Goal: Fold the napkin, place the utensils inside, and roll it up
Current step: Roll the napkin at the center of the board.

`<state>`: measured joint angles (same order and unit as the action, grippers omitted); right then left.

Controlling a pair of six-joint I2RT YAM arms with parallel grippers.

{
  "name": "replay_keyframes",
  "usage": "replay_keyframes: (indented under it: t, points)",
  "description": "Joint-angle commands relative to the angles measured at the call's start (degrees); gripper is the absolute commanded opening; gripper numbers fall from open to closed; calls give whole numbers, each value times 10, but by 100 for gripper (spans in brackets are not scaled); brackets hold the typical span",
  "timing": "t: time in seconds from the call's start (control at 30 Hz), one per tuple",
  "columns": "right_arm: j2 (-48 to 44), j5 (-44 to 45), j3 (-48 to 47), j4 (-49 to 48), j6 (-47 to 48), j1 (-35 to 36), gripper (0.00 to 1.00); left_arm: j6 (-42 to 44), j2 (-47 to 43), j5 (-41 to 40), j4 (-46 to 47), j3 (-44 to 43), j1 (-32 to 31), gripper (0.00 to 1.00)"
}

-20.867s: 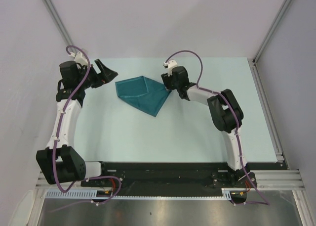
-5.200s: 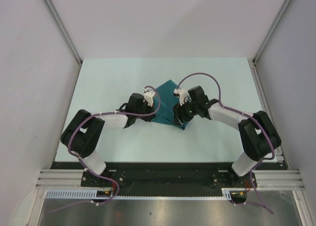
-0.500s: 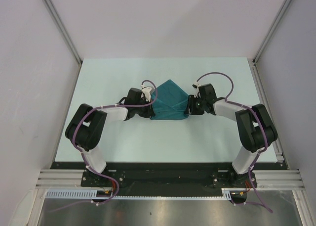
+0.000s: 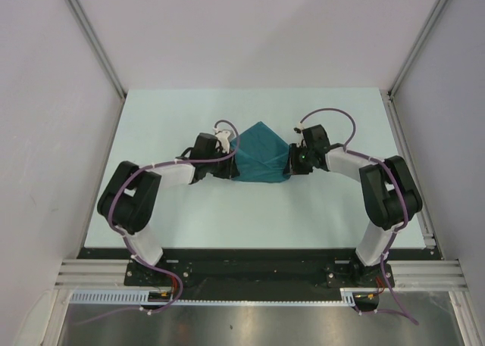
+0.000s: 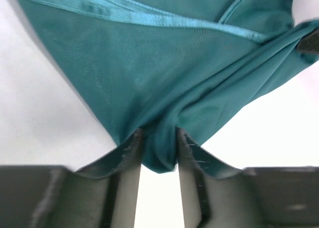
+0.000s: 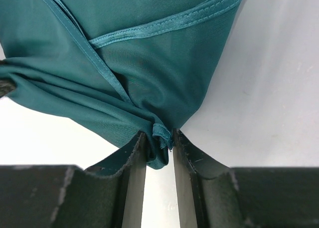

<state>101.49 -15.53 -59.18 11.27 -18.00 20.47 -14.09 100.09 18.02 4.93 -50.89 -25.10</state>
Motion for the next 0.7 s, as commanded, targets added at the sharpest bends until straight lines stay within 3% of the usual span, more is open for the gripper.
replay_keyframes:
  t: [0.0, 0.1, 0.3, 0.67]
  points:
    - [11, 40, -16, 34, 5, 1, 31, -7, -52, -33, -8, -14, 7, 44]
    - [12, 46, -20, 38, 5, 5, 30, -10, -78, -45, -3, -2, 7, 59]
    - [13, 57, -29, 46, 8, 14, 30, -17, -99, -45, 11, 25, 8, 73]
    - [13, 66, -34, 53, 13, 22, 30, -53, -75, -3, 80, 55, 24, 78]
